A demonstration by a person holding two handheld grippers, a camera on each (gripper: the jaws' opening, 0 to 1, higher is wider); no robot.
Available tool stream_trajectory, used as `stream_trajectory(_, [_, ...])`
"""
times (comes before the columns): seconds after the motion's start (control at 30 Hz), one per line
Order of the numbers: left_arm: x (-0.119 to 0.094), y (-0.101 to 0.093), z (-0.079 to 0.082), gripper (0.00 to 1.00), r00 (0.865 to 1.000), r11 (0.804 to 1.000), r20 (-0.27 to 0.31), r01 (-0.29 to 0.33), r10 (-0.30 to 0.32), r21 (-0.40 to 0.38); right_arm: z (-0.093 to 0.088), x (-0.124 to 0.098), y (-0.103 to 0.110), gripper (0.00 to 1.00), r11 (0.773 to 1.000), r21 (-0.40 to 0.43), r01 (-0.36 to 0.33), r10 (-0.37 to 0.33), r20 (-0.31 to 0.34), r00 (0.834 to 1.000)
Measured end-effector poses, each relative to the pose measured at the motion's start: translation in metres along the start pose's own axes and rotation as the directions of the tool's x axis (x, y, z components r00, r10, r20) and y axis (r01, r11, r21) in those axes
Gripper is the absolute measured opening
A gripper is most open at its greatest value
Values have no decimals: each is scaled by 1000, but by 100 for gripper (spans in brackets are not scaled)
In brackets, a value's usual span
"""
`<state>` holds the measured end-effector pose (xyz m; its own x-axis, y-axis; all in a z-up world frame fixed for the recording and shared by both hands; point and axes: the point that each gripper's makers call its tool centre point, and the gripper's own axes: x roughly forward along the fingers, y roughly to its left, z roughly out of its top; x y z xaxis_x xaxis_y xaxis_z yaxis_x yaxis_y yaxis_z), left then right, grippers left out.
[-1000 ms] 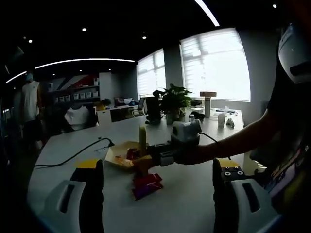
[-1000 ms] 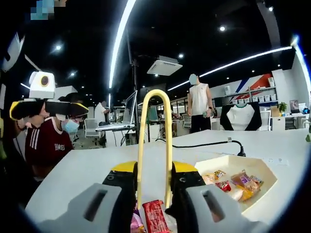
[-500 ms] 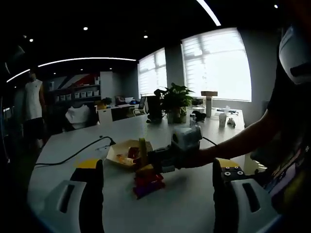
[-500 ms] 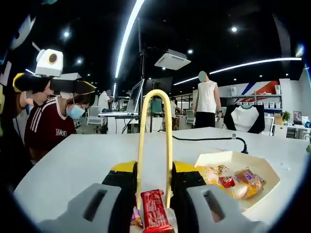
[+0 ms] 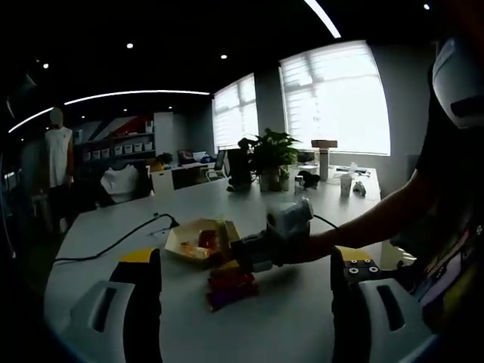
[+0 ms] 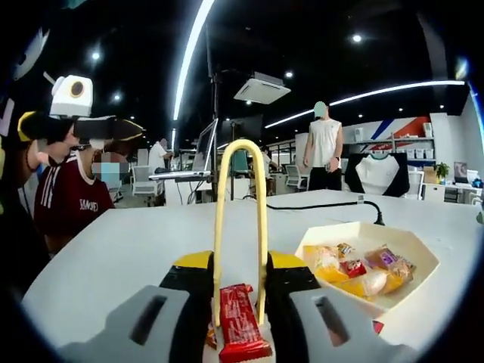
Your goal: Place the target food into the container with the food tongs after gripping and lifting it, then release it inside without dropping or visibly crushing the food.
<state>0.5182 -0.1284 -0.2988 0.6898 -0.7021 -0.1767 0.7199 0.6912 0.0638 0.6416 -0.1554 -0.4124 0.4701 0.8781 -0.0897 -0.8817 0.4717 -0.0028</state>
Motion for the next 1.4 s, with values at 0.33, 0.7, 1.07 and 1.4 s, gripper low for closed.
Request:
stream_trajectory(0.33, [2, -1, 6, 99, 1000, 1000, 25, 9, -9, -15, 0, 2, -1, 19, 1000, 26, 12, -12, -13, 1000])
stream_trajectory(0.7, [0, -1, 1, 99, 1000, 1000, 13, 1, -1, -19, 12, -4, 3, 19, 993, 112, 38, -40, 20, 999])
stream_trajectory(1.07, [-3, -5, -3, 99, 1000, 1000, 13, 4, -3, -26, 41, -20, -15, 19, 982, 162, 101, -117, 91, 989])
stream_trajectory(1.4, [-3, -7, 1, 99, 1000, 1000, 28, 8, -7, -19, 66, -22, -22, 18, 983, 140, 122, -139, 116, 984])
